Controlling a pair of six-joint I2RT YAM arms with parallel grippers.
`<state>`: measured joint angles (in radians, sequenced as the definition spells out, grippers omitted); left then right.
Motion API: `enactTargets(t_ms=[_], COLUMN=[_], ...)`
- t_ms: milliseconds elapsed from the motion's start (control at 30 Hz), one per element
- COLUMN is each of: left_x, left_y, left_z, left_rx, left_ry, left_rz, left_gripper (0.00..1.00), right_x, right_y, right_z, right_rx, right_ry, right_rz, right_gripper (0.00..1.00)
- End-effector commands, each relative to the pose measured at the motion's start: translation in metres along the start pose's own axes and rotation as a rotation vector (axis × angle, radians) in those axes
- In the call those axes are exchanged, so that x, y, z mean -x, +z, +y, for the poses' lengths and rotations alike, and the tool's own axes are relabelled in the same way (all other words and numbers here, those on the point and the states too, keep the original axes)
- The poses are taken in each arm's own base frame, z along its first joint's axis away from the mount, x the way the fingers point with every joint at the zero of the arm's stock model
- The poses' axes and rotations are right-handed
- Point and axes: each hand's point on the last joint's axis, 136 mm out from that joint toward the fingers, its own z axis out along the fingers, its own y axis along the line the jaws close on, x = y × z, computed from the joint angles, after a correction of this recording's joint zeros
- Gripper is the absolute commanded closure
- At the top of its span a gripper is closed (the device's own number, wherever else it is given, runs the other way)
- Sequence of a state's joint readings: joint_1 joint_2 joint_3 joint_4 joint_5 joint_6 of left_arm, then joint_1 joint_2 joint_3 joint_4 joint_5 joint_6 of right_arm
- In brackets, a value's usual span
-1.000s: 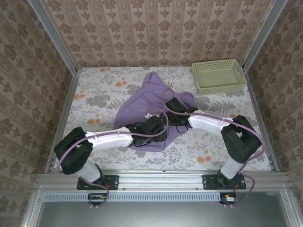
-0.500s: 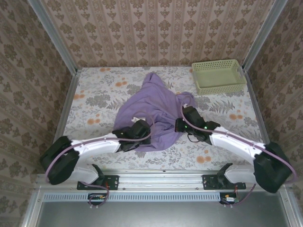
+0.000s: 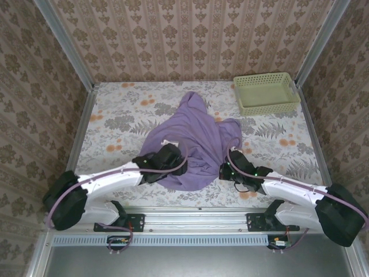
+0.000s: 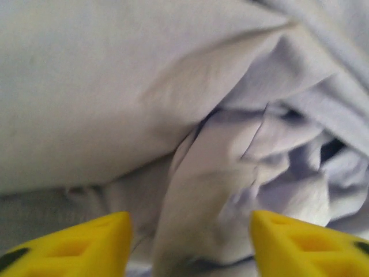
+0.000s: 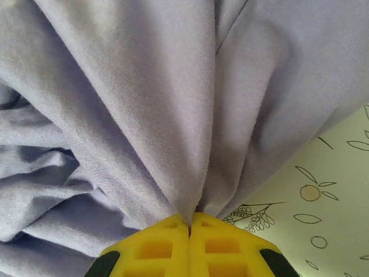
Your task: Fold the inside-out t-shirt
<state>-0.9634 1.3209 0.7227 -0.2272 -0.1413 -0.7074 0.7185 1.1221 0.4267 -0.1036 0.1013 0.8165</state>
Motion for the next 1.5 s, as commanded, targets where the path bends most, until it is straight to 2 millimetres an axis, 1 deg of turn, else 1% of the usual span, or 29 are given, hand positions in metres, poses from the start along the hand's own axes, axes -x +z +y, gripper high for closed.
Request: enactTargets(t_ms=[0, 33, 67, 200, 233, 300, 433, 500, 533, 600, 633, 667, 700, 767, 833, 867, 900, 967, 1033, 1100, 1133, 1200, 1267, 1300, 1367, 1467], left_x=[0.007, 0.007, 0.006, 0.001, -0.001, -0.004, -0.007, -0.008, -0.008, -0.008, -0.008, -0.008, -0.007, -0.004, -0.002, -0.003, -0.002, -0.005, -0.008, -0.012, -0.014, -0.018, -0.021, -0.022, -0.023, -0.024], left_y=[0.008, 0.013, 0.019, 0.034, 0.037, 0.041, 0.046, 0.046, 0.045, 0.043, 0.041, 0.038, 0.034, 0.022, 0.007, 0.000, -0.007, -0.020, -0.030, -0.033, -0.032, -0.027, -0.021, -0.018, -0.012, -0.007], left_z=[-0.010, -0.013, -0.013, -0.013, -0.013, -0.019, -0.021, -0.021, -0.021, -0.021, -0.021, -0.020, -0.020, -0.017, -0.011, -0.006, -0.005, 0.001, 0.005, 0.009, 0.009, 0.011, 0.004, 0.000, -0.010, -0.012], left_rx=[0.025, 0.030, 0.043, 0.070, 0.065, 0.038, 0.026, 0.023, 0.017, -0.003, -0.008, -0.013, -0.023, -0.042, -0.056, -0.061, -0.078, -0.104, -0.124, -0.132, -0.135, -0.126, -0.152, -0.164, -0.192, -0.179], left_ry=[0.072, 0.075, 0.074, 0.066, 0.060, 0.056, 0.056, 0.056, 0.051, 0.040, 0.033, 0.026, 0.023, 0.008, -0.006, -0.014, -0.017, -0.018, -0.017, -0.020, -0.018, -0.014, -0.006, -0.004, 0.005, 0.019], left_rz=[0.039, 0.049, 0.062, 0.106, 0.117, 0.129, 0.136, 0.136, 0.134, 0.122, 0.113, 0.102, 0.088, 0.042, -0.016, -0.043, -0.071, -0.112, -0.138, -0.150, -0.144, -0.124, -0.098, -0.088, -0.070, -0.060], left_gripper=[0.34, 0.33, 0.32, 0.36, 0.37, 0.39, 0.51, 0.61, 0.67, 0.78, 0.84, 0.90, 0.94, 0.99, 1.00, 1.00, 1.00, 1.00, 1.00, 1.00, 1.00, 1.00, 1.00, 1.00, 1.00, 1.00], right_x=[0.018, 0.021, 0.024, 0.036, 0.040, 0.045, 0.044, 0.041, 0.039, 0.035, 0.035, 0.035, 0.037, 0.042, 0.048, 0.051, 0.054, 0.052, 0.044, 0.034, 0.028, 0.019, 0.016, 0.017, 0.024, 0.036], right_y=[-0.005, -0.007, -0.009, -0.017, -0.018, -0.016, 0.004, 0.015, 0.022, 0.034, 0.038, 0.040, 0.041, 0.035, 0.024, 0.018, 0.009, 0.000, -0.003, -0.001, 0.002, 0.008, 0.009, 0.007, -0.007, -0.035], right_z=[0.014, 0.014, 0.016, 0.027, 0.030, 0.029, 0.032, 0.036, 0.039, 0.041, 0.041, 0.038, 0.037, 0.037, 0.036, 0.034, 0.034, 0.027, 0.020, 0.011, 0.005, -0.001, -0.003, -0.002, 0.004, 0.024], right_rx=[-0.008, -0.020, -0.027, -0.030, -0.043, -0.086, -0.115, -0.108, -0.103, -0.105, -0.118, -0.138, -0.151, -0.153, -0.144, -0.143, -0.129, -0.115, -0.098, -0.095, -0.101, -0.102, -0.117, -0.124, -0.151, -0.165], right_ry=[-0.004, -0.015, -0.028, -0.088, -0.118, -0.150, -0.176, -0.181, -0.183, -0.185, -0.187, -0.189, -0.191, -0.193, -0.190, -0.184, -0.174, -0.137, -0.095, -0.052, -0.029, -0.013, -0.032, -0.051, -0.127, -0.263], right_rz=[-0.049, -0.055, -0.061, -0.073, -0.068, -0.058, -0.008, 0.017, 0.033, 0.063, 0.071, 0.076, 0.072, 0.049, 0.017, -0.002, -0.025, -0.047, -0.049, -0.039, -0.035, -0.019, -0.004, -0.006, -0.034, -0.104], right_gripper=[0.84, 0.78, 0.75, 0.57, 0.53, 0.49, 0.44, 0.43, 0.43, 0.44, 0.48, 0.55, 0.63, 0.80, 0.92, 0.94, 0.96, 0.99, 1.00, 1.00, 0.98, 0.88, 0.81, 0.78, 0.69, 0.59])
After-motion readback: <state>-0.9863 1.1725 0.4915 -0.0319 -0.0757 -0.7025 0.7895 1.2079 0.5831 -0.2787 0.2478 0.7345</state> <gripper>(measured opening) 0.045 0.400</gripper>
